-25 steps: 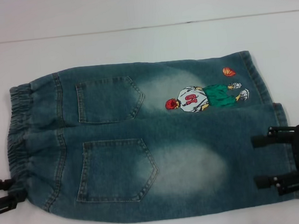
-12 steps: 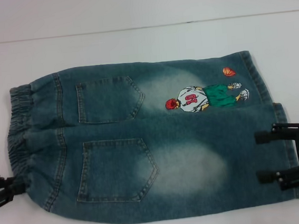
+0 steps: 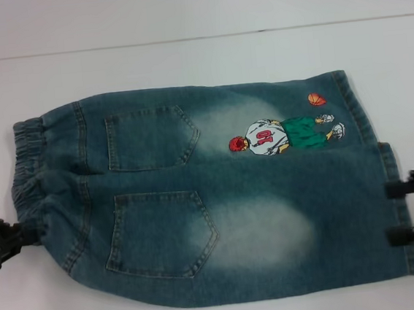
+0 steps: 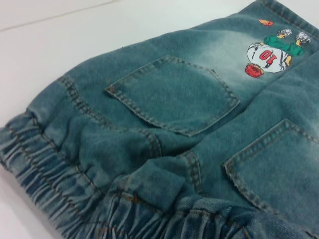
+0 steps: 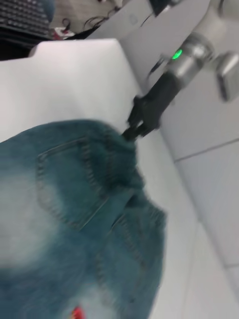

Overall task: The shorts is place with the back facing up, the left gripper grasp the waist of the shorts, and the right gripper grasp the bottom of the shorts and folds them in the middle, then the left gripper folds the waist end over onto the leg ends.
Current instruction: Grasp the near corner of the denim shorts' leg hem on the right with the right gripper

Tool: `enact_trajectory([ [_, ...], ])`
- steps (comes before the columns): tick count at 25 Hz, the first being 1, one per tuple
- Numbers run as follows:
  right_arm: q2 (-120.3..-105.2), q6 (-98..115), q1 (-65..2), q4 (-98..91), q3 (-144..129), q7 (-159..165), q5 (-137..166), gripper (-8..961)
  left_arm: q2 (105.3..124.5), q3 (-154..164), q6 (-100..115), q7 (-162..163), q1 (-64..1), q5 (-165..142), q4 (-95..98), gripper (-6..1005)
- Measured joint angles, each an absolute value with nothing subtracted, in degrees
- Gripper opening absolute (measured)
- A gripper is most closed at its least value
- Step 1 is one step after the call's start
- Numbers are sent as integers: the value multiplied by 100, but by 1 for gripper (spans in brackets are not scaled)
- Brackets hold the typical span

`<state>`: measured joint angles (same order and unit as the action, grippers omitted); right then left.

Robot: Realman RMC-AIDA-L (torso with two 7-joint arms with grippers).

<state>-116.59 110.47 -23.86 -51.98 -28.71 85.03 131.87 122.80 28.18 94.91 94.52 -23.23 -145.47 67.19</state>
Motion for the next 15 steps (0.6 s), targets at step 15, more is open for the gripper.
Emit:
enact_trajectory([
  [15, -11566, 11369, -2946, -6439, -3533, 10753, 15653, 944, 12382, 3127, 9513, 9662, -2339, -14505, 6975, 99],
])
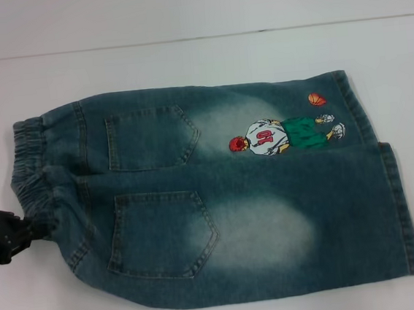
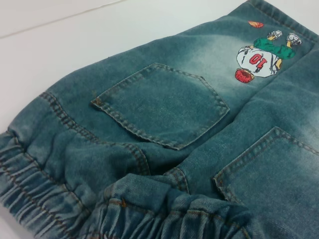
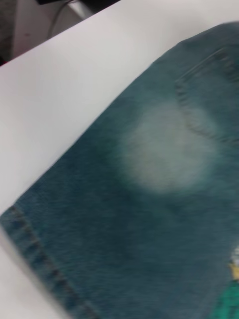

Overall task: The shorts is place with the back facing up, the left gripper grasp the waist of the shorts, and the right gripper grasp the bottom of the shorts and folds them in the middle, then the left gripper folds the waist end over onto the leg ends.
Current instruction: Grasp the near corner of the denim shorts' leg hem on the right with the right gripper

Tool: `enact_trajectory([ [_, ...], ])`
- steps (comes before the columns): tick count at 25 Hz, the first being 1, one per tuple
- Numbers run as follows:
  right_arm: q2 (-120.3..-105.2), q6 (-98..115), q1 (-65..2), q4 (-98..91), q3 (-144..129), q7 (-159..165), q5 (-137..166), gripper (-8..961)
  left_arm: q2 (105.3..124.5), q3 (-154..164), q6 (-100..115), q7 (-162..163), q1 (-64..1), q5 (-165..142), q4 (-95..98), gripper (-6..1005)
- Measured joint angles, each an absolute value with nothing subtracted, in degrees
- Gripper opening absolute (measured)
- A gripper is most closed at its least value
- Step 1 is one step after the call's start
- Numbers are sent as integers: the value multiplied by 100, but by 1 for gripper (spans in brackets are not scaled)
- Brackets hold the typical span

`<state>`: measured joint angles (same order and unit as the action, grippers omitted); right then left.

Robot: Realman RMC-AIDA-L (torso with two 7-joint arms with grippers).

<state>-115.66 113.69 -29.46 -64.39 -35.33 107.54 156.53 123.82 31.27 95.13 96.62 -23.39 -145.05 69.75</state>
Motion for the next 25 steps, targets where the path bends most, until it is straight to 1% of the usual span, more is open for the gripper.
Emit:
enact_trajectory([
  [9, -11632, 11268, -3076, -5999, -3874, 10898, 15887, 945, 12401, 3139, 9514, 9768, -2284, -14500, 6968, 99],
  [25, -11665, 10795, -3268, -5366, -4075, 10938, 15891, 945, 12408, 3136, 9545, 9830, -2250, -14493, 6970, 99],
])
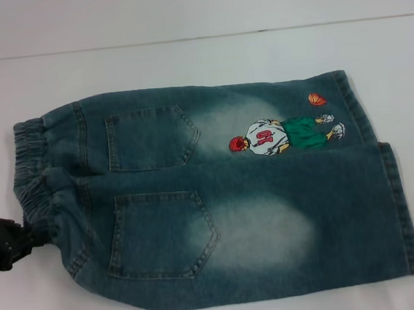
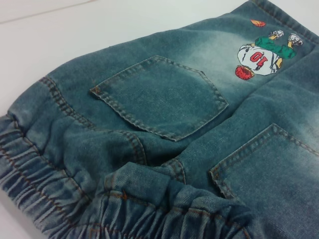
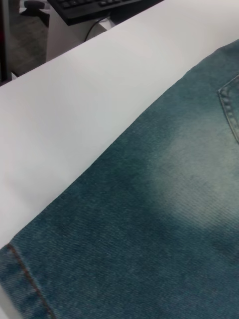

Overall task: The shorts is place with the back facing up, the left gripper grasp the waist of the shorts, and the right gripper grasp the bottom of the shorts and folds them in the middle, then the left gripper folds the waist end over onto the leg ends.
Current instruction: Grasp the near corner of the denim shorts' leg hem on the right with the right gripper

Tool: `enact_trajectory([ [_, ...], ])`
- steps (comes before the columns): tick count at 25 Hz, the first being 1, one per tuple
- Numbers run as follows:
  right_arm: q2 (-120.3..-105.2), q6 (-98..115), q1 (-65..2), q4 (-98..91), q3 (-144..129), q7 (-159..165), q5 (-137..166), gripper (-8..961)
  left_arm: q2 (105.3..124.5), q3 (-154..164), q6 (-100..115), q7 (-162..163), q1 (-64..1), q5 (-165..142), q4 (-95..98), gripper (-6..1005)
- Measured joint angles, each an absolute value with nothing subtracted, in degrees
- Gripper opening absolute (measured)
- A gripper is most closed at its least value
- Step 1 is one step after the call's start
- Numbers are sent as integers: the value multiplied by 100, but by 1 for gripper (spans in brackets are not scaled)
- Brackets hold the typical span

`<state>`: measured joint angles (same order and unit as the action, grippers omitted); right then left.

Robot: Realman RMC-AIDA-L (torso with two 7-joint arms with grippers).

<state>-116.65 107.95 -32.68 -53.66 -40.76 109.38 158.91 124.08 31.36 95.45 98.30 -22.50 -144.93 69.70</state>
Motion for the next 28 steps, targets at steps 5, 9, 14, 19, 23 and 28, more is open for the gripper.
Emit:
enact_trajectory([
  [5, -11695, 10684, -3348, -5288, -4124, 10957, 15890, 944, 12410, 3144, 9545, 9850, -2248, -14493, 6970, 99],
  [9, -11705, 10615, -3381, -5201, -4155, 10950, 15881, 944, 12410, 3146, 9545, 9853, -2240, -14493, 6970, 100],
  [14, -11717, 10571, -3401, -5135, -4153, 10905, 15837, 944, 12410, 3147, 9544, 9851, -2233, -14493, 6970, 100],
  [19, -11742, 10603, -3437, -5131, -4148, 10886, 15728, 945, 12410, 3147, 9512, 9843, -2227, -14493, 6970, 100],
  [23, -11744, 10644, -3451, -5136, -4144, 10885, 15653, 945, 12407, 3146, 9494, 9829, -2225, -14503, 6902, 100],
  [28, -11749, 10721, -3477, -5168, -4148, 10920, 15621, 945, 12401, 3146, 9487, 9816, -2231, -14530, 6882, 100],
])
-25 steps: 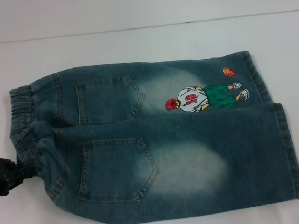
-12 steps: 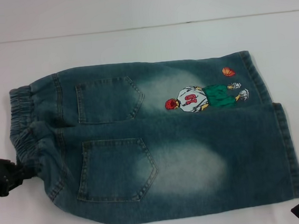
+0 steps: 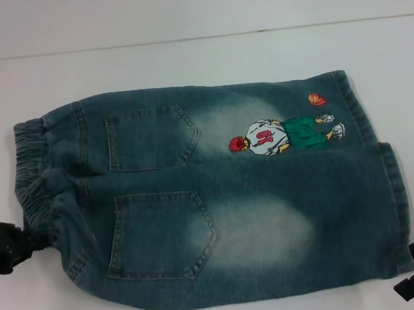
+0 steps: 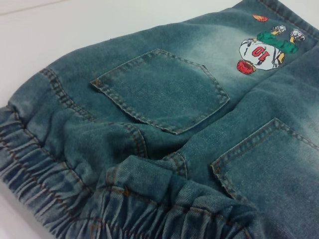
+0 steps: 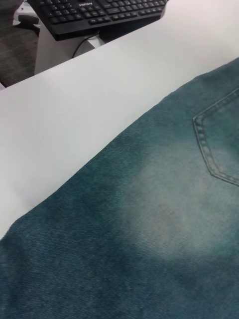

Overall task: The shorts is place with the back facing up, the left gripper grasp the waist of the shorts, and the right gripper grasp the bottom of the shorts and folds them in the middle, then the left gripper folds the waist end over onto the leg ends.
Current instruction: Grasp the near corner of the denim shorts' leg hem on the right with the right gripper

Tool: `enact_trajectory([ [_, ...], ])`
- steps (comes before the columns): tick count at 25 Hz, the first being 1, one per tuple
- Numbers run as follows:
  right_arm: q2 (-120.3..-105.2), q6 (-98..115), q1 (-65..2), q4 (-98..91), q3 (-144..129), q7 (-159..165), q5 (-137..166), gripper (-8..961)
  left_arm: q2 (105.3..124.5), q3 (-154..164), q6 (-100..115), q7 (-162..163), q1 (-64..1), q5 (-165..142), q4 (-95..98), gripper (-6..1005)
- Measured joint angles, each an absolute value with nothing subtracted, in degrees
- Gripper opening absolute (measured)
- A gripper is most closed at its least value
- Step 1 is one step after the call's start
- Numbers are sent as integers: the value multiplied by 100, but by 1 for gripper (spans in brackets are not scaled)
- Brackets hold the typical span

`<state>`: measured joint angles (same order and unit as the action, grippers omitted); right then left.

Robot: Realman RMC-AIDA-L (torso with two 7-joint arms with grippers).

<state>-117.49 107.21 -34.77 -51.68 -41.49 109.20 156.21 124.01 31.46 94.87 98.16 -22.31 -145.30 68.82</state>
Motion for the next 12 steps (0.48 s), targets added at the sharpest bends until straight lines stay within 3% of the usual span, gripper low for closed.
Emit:
enact_trajectory([
  [12, -11782, 10593, -3481, -5145, -4078, 11170, 15615, 884, 12392, 3296, 9415, 9803, -2237, -14535, 6841, 99],
])
